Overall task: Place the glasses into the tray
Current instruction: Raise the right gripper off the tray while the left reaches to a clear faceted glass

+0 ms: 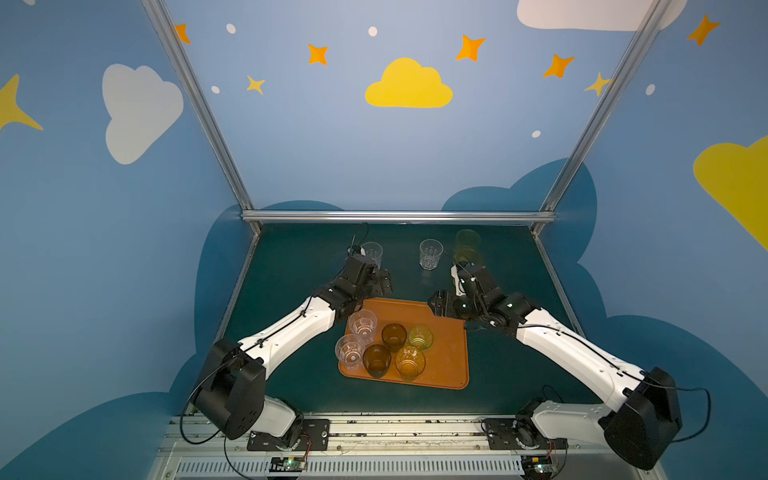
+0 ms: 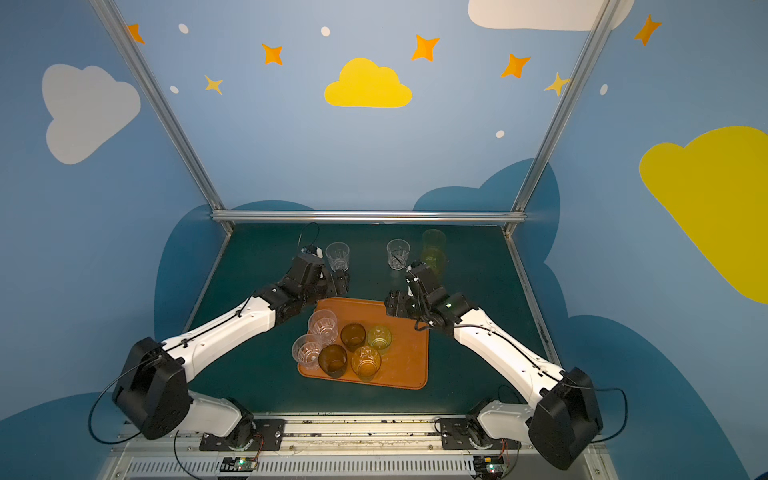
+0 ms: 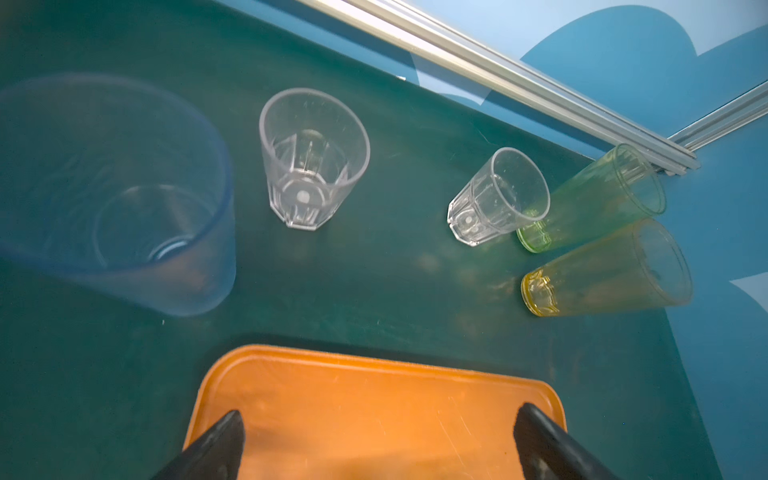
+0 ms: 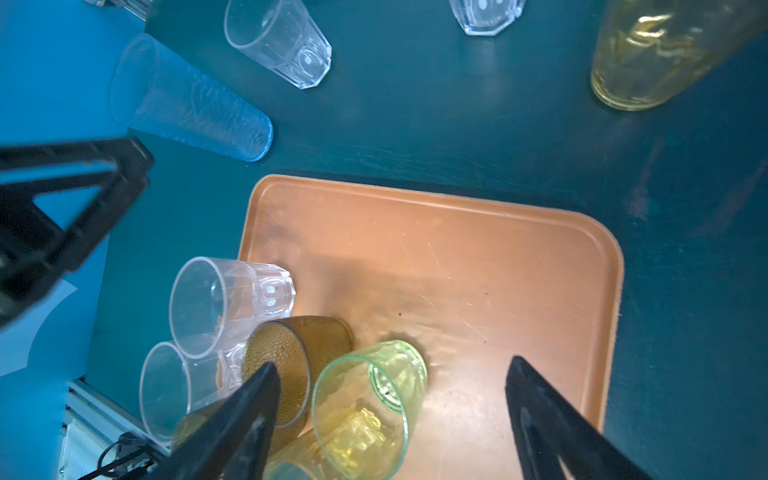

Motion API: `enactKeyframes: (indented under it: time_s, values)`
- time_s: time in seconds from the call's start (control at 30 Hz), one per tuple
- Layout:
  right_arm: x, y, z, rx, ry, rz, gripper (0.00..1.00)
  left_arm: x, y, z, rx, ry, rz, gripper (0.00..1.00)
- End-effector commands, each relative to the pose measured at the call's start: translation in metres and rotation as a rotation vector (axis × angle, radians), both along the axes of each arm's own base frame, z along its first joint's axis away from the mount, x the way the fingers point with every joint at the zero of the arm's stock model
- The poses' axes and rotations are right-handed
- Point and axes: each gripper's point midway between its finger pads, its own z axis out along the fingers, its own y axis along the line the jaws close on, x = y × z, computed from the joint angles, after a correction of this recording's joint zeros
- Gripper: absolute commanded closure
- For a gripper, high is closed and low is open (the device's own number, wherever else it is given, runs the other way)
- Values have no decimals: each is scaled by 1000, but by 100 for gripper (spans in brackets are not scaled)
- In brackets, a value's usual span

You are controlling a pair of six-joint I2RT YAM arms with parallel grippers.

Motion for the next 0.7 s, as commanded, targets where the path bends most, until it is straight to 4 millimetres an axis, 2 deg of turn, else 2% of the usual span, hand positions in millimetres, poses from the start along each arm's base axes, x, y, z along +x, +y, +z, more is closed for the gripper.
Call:
enactKeyframes:
  time_s: [0.0, 0.2, 0.4, 0.53, 0.63, 0.67]
  values:
    - [0, 2, 11, 93, -53, 10, 16, 22, -3, 7, 22, -10, -43, 0]
    - [-5, -5, 14, 147, -98, 17, 16, 56, -14, 11, 78, 37, -102, 0]
    - [-11, -6, 25, 214, -166, 37, 16, 85, -29, -2, 83, 101, -134, 0]
    - [-16, -8, 29, 251, -201, 45, 16, 101, -40, -10, 101, 129, -175, 7]
    - [-17, -11, 32, 258, -217, 42, 16, 113, -40, -18, 135, 161, -173, 16]
    - [-19, -13, 28, 253, -210, 38, 16, 116, -39, -21, 146, 177, -177, 19]
